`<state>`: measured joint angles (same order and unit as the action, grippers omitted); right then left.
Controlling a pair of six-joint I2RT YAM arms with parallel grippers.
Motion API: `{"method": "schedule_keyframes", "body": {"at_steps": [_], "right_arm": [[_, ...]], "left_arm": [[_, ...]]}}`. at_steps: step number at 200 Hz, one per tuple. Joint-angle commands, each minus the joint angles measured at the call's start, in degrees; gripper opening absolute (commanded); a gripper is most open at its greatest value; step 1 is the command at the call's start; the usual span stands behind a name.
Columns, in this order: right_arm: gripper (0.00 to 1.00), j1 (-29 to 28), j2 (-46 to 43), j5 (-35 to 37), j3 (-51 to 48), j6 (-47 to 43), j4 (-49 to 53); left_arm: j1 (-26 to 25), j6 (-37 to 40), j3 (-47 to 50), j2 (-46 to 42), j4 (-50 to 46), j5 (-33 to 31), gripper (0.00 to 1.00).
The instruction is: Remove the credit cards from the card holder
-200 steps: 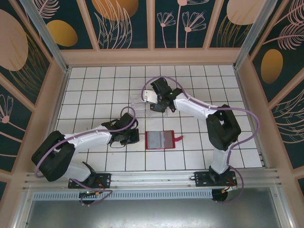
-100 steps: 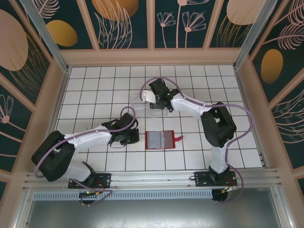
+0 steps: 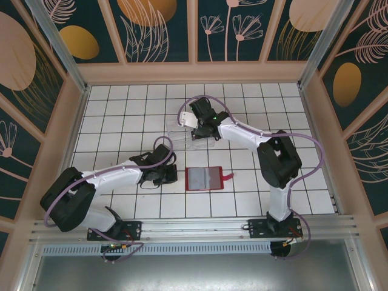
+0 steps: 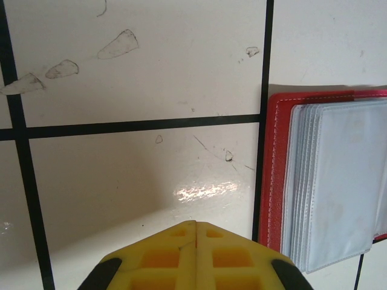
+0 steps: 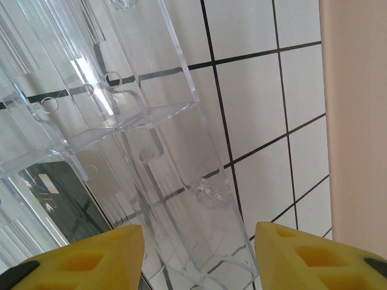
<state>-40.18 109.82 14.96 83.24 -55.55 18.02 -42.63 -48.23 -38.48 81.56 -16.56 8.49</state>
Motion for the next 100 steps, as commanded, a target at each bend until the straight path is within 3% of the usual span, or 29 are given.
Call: {"method": "schedule_keyframes", "body": {"at_steps": [1, 23, 46, 100], "right_arm": [[0.52, -0.11, -0.45, 0.73, 1.05, 0.14, 0.28], [0.52, -0.33, -2.67, -0.21, 0.80, 2.22, 0.33], [0.53, -0.43, -7.22, -5.14, 0.76, 10.22, 1.66], [0.52, -1.19, -16.49, -11.73, -7.14, 49.52, 3.21]], "left_arm": [[0.42, -0.27, -0.49, -1.37, -1.11, -0.41, 0.06], [0.39, 0.16, -0.89, -1.37, -0.86, -0.30, 0.06], [0.42, 0.72, -1.98, -1.41, -0.58, 0.10, 0.05], [0.44, 0.70, -2.94, 0.03, 1.33, 2.60, 0.04]]}}
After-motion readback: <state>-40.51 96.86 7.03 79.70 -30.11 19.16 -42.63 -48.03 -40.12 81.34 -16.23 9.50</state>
